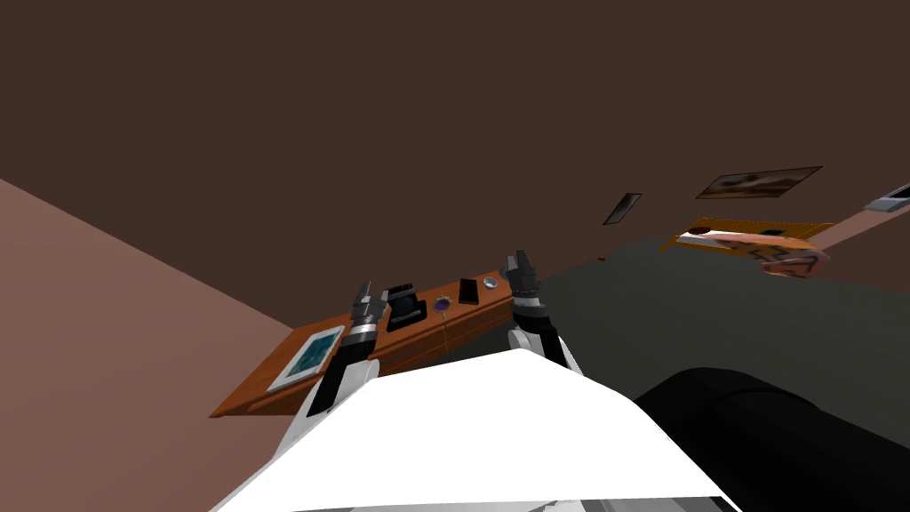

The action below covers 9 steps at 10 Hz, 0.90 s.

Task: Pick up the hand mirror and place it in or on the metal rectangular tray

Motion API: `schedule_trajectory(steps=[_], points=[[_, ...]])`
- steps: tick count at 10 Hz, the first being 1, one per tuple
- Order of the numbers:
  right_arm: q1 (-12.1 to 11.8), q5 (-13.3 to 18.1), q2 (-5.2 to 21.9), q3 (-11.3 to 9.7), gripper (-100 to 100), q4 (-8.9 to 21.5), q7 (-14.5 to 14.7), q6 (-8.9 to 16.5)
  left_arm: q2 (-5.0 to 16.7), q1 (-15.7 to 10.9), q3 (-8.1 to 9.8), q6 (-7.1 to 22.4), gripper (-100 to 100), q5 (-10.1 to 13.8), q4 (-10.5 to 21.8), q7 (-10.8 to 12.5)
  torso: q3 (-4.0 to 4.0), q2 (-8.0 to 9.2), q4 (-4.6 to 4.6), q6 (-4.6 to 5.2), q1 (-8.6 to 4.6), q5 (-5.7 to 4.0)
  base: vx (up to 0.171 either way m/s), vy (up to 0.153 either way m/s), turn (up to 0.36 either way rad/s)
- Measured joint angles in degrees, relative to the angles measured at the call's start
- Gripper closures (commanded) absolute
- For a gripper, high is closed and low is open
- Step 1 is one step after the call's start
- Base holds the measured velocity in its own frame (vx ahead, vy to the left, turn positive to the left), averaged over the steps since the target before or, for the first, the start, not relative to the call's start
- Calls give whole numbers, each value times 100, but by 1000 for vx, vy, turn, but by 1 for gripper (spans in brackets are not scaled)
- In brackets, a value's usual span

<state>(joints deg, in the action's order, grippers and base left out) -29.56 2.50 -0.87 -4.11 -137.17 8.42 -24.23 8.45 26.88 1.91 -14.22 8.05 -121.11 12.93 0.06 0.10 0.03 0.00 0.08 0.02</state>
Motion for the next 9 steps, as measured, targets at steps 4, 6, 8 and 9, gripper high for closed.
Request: schedule_trajectory(steps=[4,6,8,9], points=[[0,0,0,0,0,0,0,0,200,-211,63,562,-100,260,353,270,0,1,0,0,4,1,-34,25,-63],[0,0,0,0,0,0,0,0,222,-284,72,866,-100,352,419,370,-1,-1,-1,1,3,1,-28,23,-68],[0,0,0,0,0,0,0,0,289,-427,108,1150,-100,469,590,489,-2,-3,-1,1,5,1,-25,27,-69],[0,0,0,0,0,0,0,0,321,-441,116,1269,-100,515,637,542,-2,-4,-1,-1,3,1,-26,21,-94]])
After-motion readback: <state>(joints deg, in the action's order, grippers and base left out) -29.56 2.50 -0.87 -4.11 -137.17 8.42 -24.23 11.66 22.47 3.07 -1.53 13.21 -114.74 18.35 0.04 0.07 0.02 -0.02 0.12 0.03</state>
